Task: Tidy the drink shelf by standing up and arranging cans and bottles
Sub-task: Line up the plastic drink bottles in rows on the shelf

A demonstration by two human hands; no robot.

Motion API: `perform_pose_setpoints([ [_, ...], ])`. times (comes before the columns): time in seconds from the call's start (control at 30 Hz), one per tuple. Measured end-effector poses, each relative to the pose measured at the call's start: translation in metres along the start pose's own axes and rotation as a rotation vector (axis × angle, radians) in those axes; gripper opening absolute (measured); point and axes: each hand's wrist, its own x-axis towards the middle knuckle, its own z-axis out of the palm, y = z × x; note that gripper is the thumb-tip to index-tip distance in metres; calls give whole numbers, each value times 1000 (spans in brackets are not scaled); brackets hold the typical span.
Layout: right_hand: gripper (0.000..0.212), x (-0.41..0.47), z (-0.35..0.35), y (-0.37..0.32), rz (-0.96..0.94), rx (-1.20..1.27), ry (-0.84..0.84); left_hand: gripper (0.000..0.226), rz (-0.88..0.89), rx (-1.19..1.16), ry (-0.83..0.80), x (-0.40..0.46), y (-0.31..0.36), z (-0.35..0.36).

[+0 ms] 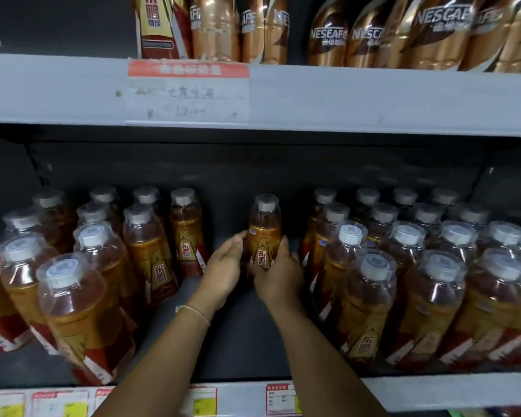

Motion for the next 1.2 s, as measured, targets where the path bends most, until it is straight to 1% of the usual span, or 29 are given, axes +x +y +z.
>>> perform_pose_setpoints([
  [0.1, 93, 5, 3, -1, 11, 47, 40, 36, -56, -22, -16, 10, -6, -3],
  [0.17, 83, 5, 7, -1, 32, 107, 41, 41, -82, -62, -19, 16, -9, -2],
  [0.23, 70, 4, 9, 2, 52, 164, 35, 46, -86, -99, -22, 19, -12, 2],
  [0.3, 58, 2, 9, 5, 57, 167, 40, 49, -83, -132, -24, 21, -20, 6],
  [0.37, 53, 1, 10, 7, 53, 160, 37, 54, -54, -113, -24, 23, -27, 5],
  [0.43, 55, 1, 10, 8, 57, 183, 26, 60, -31, -99, -36, 24, -34, 3],
  [0.57, 66, -3, 10, 8, 101, 255, -30, 69, -19, -102, -90, 29, -44, 2],
  [0.7, 66, -3, 10, 8, 114, 276, -26, 64, -23, -137, -132, 32, -46, 0],
  [0.83, 73, -2, 12, 9, 141, 255, -20, 54, -33, -157, -178, 32, -47, 3],
  [0.93, 76, -2, 13, 10, 147, 244, 0, 56, -29, -158, -207, 30, -46, 8],
  [1.1, 82, -1, 14, 12, 155, 258, -30, 59, -23, -156, -213, 29, -46, 9],
  [1.2, 84, 0, 13, 13, 151, 259, -43, 68, -22, -160, -209, 25, -45, 10],
])
